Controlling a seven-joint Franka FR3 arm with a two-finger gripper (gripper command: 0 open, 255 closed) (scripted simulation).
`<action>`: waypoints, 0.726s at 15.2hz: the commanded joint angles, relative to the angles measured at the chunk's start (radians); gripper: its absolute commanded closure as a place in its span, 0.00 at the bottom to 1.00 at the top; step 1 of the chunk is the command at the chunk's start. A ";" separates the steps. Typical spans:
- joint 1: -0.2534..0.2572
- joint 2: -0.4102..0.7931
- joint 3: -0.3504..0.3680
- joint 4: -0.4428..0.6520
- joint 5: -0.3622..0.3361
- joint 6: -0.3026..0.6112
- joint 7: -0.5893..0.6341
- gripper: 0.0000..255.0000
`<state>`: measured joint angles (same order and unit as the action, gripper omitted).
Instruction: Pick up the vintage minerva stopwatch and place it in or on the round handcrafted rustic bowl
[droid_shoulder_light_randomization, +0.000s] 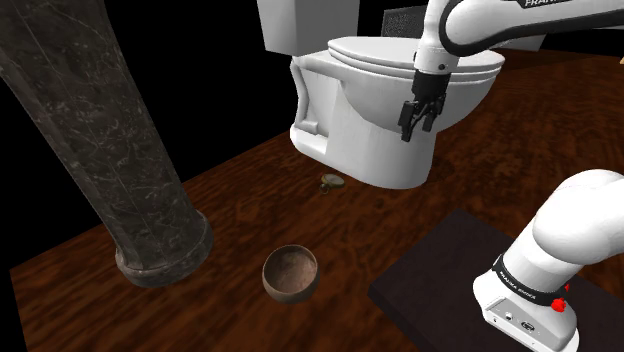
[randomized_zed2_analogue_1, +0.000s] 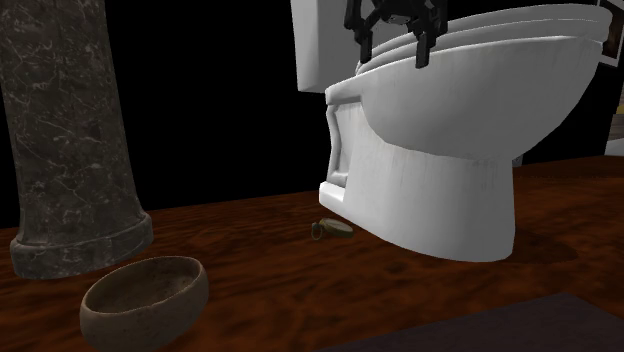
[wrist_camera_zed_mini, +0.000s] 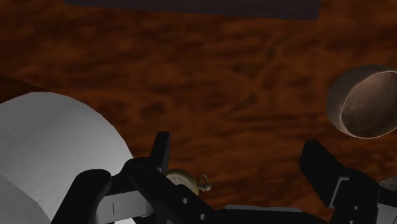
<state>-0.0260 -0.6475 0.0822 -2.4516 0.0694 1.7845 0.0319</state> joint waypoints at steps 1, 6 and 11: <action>-0.002 0.058 0.030 -0.007 0.000 0.080 0.042 0.00; -0.015 0.210 0.099 -0.016 -0.023 0.264 0.149 0.00; -0.041 0.393 0.161 0.019 -0.089 0.429 0.279 0.00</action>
<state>-0.0582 -0.3006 0.2337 -2.4462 -0.0004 2.1763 0.2843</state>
